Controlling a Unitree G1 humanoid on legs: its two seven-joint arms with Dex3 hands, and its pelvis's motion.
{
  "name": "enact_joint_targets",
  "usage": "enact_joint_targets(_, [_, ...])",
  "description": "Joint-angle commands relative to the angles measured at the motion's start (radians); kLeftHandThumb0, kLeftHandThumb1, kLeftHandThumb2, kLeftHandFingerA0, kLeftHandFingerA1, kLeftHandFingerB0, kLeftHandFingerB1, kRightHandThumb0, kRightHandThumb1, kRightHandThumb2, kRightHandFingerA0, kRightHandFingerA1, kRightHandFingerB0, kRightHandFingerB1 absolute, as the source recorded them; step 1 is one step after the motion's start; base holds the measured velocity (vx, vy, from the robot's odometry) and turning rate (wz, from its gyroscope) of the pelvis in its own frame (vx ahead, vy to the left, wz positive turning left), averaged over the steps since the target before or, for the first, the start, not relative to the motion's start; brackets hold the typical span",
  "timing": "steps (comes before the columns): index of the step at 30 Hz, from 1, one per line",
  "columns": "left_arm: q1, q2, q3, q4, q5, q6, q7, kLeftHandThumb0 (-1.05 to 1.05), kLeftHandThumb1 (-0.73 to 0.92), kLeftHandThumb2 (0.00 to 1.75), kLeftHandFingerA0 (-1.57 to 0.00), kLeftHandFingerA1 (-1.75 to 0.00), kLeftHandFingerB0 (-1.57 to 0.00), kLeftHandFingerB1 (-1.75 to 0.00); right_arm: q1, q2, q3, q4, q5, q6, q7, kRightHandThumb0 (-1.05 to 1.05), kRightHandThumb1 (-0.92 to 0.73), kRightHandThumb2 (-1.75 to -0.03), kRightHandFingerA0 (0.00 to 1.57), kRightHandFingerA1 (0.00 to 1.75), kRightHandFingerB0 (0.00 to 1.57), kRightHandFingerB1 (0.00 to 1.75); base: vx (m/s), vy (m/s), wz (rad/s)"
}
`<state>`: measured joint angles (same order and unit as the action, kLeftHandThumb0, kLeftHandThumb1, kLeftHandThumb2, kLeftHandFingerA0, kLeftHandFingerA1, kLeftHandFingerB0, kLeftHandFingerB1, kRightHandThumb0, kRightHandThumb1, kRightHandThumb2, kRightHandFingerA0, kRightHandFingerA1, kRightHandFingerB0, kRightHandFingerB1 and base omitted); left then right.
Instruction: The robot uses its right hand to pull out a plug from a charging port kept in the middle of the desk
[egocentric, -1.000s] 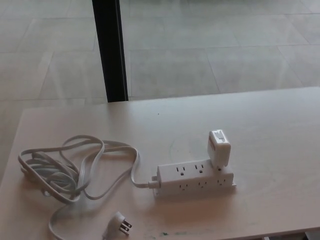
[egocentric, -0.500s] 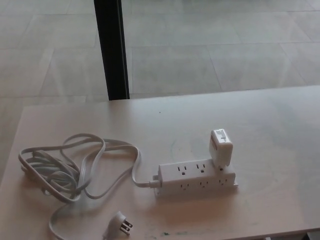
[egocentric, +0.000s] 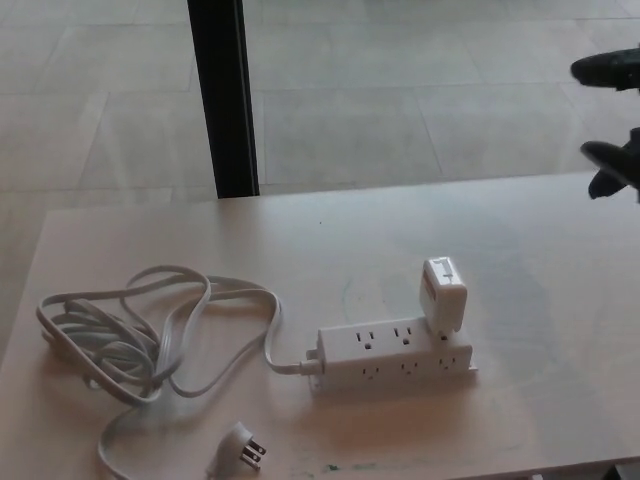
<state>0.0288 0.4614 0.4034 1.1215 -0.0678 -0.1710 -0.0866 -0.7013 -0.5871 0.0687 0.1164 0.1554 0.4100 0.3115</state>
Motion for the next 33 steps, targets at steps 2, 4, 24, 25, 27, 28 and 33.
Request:
enact_joint_targets(2, [-0.001, 0.018, 0.007, 0.019, -0.027, -0.033, -0.019, -0.62, 0.69, 0.61, -0.79, -0.64, -0.72, -0.58, -0.038, 0.033, 0.131, 0.045, -0.142, 0.035, 0.016, -0.69, -0.41, -0.82, 1.03, 1.16, 0.42, 0.51, 0.0, 0.0, 0.0])
enact_joint_targets(4, [-0.002, 0.021, -0.005, 0.022, -0.014, -0.038, -0.005, -0.63, 0.7, 0.61, -0.78, -0.6, -0.71, -0.55, -0.051, 0.018, 0.239, 0.068, -0.251, -0.046, 0.026, -0.67, -0.55, -0.57, 0.82, 1.18, 0.46, 0.4, 0.0, 0.0, 0.0])
enact_joint_targets(24, [0.005, 0.021, -0.009, 0.013, -0.026, -0.034, -0.007, -0.63, 0.69, 0.62, -0.81, -0.67, -0.72, -0.57, -0.126, 0.039, 0.474, 0.167, -0.442, -0.118, 0.061, -0.69, -0.57, -0.58, 0.79, 1.04, 0.43, 0.37, 0.0, 0.0, 0.0])
enact_joint_targets(25, [0.003, 0.021, -0.007, 0.013, -0.029, -0.03, -0.006, -0.62, 0.7, 0.61, -0.78, -0.62, -0.71, -0.54, -0.126, 0.045, 0.481, 0.17, -0.452, -0.122, 0.062, -0.7, -0.57, -0.58, 0.77, 1.19, 0.43, 0.36, 0.0, 0.0, 0.0])
enact_joint_targets(27, [0.001, 0.022, -0.017, 0.017, -0.02, -0.034, -0.008, -0.62, 0.7, 0.61, -0.78, -0.61, -0.7, -0.53, -0.133, 0.064, 0.494, 0.191, -0.465, -0.126, 0.069, -0.7, -0.45, -0.89, 0.73, 1.2, 0.27, 0.47, 0.0, 0.0, 0.0])
enact_joint_targets(28, [-0.001, 0.022, -0.016, 0.02, -0.022, -0.033, -0.009, -0.62, 0.7, 0.61, -0.78, -0.61, -0.7, -0.53, -0.139, 0.076, 0.502, 0.203, -0.474, -0.127, 0.071, -0.7, -0.45, -0.89, 0.73, 1.2, 0.27, 0.47, 0.0, 0.0, 0.0])
enact_joint_targets(33, [-0.007, 0.024, -0.011, 0.019, -0.033, -0.038, -0.019, -0.63, 0.69, 0.61, -0.77, -0.62, -0.72, -0.58, -0.156, 0.095, 0.525, 0.233, -0.526, -0.148, 0.084, -0.74, -0.46, -0.84, 0.66, 0.94, 0.3, 0.47, 0.0, 0.0, 0.0])
